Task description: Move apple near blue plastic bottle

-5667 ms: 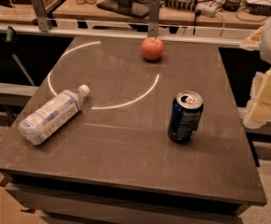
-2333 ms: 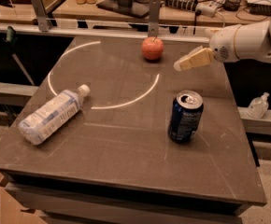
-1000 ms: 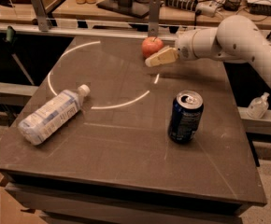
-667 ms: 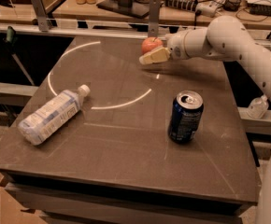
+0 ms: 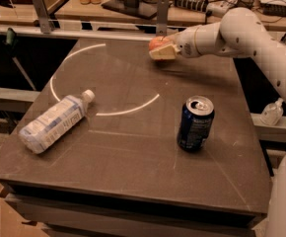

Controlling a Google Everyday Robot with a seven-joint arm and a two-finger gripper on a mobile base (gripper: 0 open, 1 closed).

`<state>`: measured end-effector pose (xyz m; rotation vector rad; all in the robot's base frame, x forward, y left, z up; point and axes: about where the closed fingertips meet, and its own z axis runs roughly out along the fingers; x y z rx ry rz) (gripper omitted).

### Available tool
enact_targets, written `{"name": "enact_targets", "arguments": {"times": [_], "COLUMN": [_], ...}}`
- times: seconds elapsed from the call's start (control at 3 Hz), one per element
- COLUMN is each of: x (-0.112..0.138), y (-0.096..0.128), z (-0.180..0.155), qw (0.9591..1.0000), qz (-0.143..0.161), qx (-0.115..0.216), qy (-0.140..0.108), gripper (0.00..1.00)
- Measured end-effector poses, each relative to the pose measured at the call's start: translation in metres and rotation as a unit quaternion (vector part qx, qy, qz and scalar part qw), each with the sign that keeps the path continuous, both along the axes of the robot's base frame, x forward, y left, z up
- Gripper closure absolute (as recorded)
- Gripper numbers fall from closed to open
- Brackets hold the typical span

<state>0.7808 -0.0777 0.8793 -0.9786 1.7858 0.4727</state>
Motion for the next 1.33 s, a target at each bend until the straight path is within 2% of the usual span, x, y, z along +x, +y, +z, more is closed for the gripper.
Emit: {"name": "enact_targets", "arguments": {"times": [0.33, 0.67, 1.0, 1.33], "x": [-0.029, -0.076, -0.095, -0.102], "y": [-0.004, 0.007, 0.016, 0.032], "z": [0.029, 0.048, 0.045, 0.046], "qw": [0.9993, 0.9939, 0.9888, 0.9852], "qz": [0.035, 0.103, 0.136, 0.162], "qx": [0.000, 0.013, 0.013, 0.011], "qy": [0.014, 0.039, 0.059, 0.055], "gripper": [0.86, 1.00, 1.00, 1.00]}}
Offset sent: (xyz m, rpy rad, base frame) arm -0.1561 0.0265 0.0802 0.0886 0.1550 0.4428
